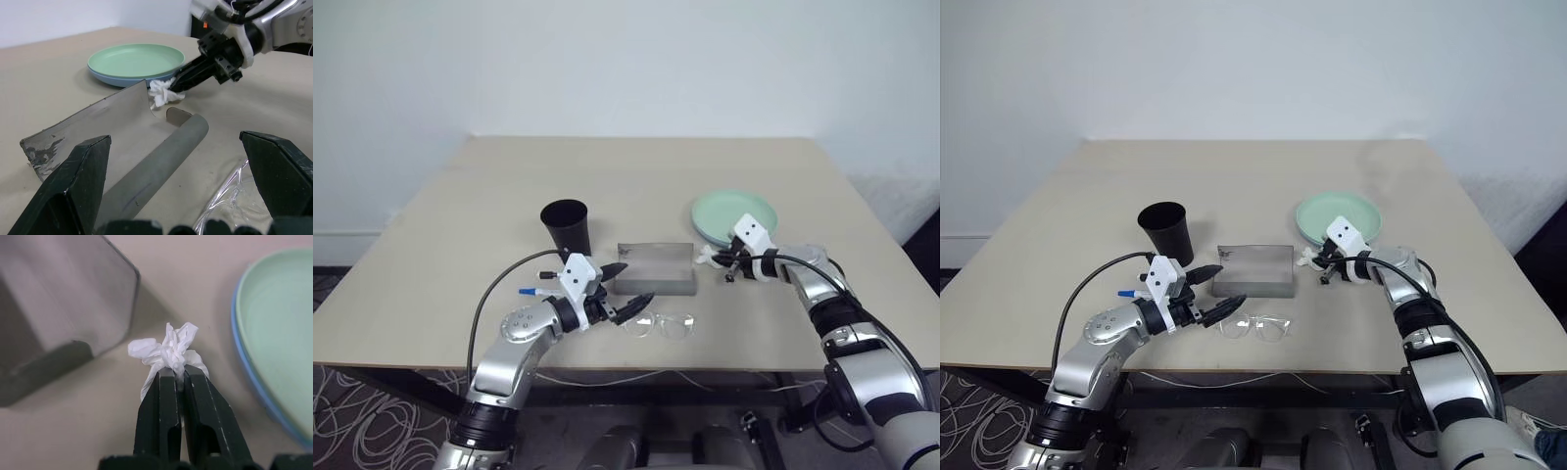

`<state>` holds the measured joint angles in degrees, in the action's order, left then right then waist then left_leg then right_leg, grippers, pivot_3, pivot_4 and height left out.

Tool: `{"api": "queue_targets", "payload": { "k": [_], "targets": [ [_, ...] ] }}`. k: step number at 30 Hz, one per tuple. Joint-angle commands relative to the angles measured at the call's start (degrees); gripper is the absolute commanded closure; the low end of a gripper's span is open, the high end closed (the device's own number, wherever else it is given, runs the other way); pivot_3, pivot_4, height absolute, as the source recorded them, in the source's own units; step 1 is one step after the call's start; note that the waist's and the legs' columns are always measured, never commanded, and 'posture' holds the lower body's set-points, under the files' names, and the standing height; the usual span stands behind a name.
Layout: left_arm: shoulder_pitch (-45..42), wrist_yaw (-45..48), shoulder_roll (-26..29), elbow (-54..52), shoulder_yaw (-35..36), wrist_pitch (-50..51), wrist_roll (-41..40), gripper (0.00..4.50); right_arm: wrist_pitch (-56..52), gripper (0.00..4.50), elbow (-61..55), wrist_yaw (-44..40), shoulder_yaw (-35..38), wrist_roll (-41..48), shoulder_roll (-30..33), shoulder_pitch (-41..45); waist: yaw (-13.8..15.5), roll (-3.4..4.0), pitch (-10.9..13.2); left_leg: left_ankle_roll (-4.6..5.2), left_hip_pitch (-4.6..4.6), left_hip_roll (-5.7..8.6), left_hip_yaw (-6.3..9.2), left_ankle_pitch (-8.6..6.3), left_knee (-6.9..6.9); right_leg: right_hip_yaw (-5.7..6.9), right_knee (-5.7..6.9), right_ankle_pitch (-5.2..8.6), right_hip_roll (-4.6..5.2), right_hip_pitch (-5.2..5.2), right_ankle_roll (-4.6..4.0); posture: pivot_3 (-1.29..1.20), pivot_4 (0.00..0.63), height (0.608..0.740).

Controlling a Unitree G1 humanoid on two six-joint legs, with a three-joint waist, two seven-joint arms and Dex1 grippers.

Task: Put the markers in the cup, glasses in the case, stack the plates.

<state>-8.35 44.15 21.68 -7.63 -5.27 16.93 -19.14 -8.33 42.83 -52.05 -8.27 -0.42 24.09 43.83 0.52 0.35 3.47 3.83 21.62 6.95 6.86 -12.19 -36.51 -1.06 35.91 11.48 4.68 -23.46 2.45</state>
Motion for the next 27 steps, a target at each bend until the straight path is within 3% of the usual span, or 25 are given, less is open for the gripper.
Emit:
{"api": "queue_targets", "payload": {
  "k": [1,9,12,23,27],
  "targets": [
    [-0.4,-0.1,0.3,-2.3,1.4,-0.3,-1.2,0.0,0.1,4.49,-3.3,1.3,3.4,2.2,0.8,3.7,0.0,0.0,0.0,0.0,0.0,0.0,0.0,0.0,0.0,-0.01,0.0,0.0,0.0,-0.01,0.0,0.0,0.0,0.74],
    [-0.6,-0.3,0.2,-2.4,1.4,-0.4,-1.1,0.0,5.4,4.49,13.7,15.6,3.4,-3.3,0.2,12.6,-0.3,0.01,0.0,-0.03,-0.05,0.0,0.02,0.02,0.04,-0.01,0.01,-0.05,-0.03,0.02,-0.09,0.0,0.0,0.74],
    [-0.5,-0.5,0.2,-2.5,1.4,-0.4,-1.1,0.0,7.0,3.79,19.3,18.8,4.3,-3.5,-0.3,14.9,-0.3,0.01,0.0,-0.04,-0.02,0.0,0.01,0.02,0.07,-0.03,-0.02,-0.15,-0.03,-0.01,-0.26,0.0,0.0,0.74],
    [-0.2,-0.2,1.2,-3.5,1.7,0.5,-1.4,0.0,10.0,0.11,24.0,19.9,5.5,-3.5,-0.5,15.9,-0.7,0.03,0.0,-0.18,-0.06,-0.13,-0.06,0.12,0.34,-0.39,-0.05,-0.2,-0.34,-0.05,-0.35,0.0,0.0,0.74],
    [-1.7,1.7,2.8,-2.8,1.0,1.2,-1.3,0.0,12.1,0.11,20.2,14.6,5.9,-2.0,0.3,12.3,-0.7,0.03,0.0,-0.28,-0.08,-0.37,-0.1,0.16,0.32,-0.45,-0.09,-0.3,-0.6,-0.01,-0.51,0.0,0.0,0.74]
  ]
}}
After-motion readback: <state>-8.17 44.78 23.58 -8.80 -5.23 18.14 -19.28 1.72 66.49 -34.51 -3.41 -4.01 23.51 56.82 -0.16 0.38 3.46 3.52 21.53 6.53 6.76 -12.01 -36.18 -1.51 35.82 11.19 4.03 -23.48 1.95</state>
